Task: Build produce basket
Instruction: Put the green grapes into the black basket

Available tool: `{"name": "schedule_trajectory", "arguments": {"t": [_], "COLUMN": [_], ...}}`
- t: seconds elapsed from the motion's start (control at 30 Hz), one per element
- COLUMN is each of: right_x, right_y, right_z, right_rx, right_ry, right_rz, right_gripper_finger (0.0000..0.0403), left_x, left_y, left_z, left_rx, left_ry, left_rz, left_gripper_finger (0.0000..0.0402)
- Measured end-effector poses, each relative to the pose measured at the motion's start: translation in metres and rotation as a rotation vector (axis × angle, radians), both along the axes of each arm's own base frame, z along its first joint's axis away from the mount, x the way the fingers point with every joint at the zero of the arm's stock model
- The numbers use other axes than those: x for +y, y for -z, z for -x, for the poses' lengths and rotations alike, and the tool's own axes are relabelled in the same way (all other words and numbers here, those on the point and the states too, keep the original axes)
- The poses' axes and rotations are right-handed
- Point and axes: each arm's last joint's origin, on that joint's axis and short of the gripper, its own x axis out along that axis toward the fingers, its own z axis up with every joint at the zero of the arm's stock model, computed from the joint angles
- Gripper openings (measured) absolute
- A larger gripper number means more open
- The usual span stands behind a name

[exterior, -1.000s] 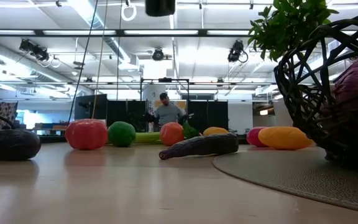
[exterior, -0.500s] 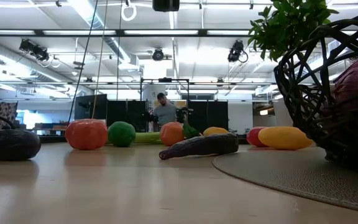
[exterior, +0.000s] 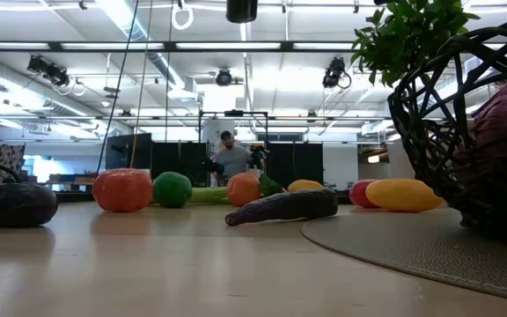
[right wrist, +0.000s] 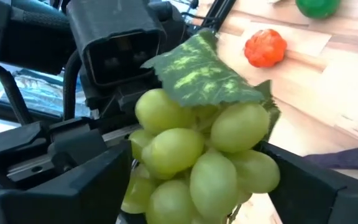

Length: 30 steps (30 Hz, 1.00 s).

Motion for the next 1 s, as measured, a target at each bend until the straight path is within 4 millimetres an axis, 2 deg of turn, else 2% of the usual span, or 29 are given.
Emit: {"name": "schedule_trajectory", "arguments": {"t": [0.3,0.47,0.7,0.87,1.0], "right_x": [0.0,-0.002,-0.002,-0.002,-0.006], "right_y": [0.001,0.001,0.002,0.005,0.004], "right_z": [0.0,0.0,0.0,0.004,0.017], "right_rx": [0.007,0.009,0.018,0.073,0.136], "right_ry": [-0.004,0.011,0.003,-0.044,-0.073], "right_rz": [0.031,0.042,0.047,0.032,0.037], "right_gripper_finger": [0.023,0.0191,0.0172,0.0171,0.0171], "left_x": [0.0,0.0,0.005,0.016,0.027], "left_y": [0.001,0.001,0.001,0.005,0.007], "left_z": [0.0,0.0,-0.001,-0.002,-0.002], "left_rx": [0.007,0.007,0.004,0.051,0.104], "left_ry": [0.007,0.008,0.062,0.214,0.319], "left_rz": [-0.008,-0.019,-0.032,0.001,0.057], "left_gripper_finger": [0.0211,0.0251,0.032,0.0329,0.0324]}}
